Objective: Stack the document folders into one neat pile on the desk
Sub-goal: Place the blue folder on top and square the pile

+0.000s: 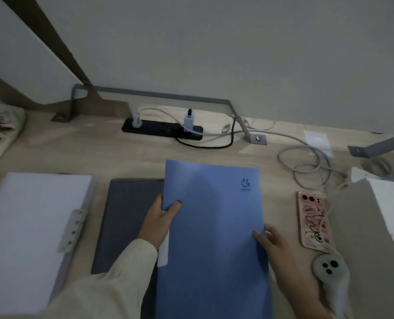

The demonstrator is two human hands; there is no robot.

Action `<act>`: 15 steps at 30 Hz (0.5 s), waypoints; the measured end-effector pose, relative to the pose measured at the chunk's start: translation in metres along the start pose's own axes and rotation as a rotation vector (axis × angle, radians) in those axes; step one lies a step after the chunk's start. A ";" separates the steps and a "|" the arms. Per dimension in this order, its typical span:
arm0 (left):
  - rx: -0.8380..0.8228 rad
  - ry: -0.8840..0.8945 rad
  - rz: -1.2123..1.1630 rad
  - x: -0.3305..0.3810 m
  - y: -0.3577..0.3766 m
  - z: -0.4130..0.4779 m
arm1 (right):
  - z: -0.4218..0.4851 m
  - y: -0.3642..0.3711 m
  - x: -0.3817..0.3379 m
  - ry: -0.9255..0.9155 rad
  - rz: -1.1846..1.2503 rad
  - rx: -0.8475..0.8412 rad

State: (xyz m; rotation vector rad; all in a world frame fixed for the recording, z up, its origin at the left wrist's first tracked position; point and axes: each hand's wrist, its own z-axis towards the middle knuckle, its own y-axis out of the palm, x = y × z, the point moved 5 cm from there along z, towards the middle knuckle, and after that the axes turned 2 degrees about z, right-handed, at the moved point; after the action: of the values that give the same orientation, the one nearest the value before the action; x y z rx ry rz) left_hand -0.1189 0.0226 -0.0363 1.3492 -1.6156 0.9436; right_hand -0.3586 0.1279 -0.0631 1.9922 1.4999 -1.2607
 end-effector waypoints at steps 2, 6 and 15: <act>0.090 -0.013 0.014 -0.005 -0.038 0.003 | -0.002 0.038 -0.004 -0.005 -0.024 -0.037; 0.246 -0.063 0.041 -0.023 -0.091 0.014 | -0.005 0.091 -0.008 -0.027 -0.046 -0.078; 0.388 -0.227 0.395 -0.072 -0.140 0.039 | -0.001 0.145 0.009 0.039 -0.261 -0.035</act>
State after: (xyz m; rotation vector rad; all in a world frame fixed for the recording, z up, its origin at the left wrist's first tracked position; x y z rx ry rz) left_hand 0.0220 -0.0060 -0.1115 1.4608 -1.9917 1.4400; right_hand -0.2278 0.0788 -0.1022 1.8541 1.8359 -1.2893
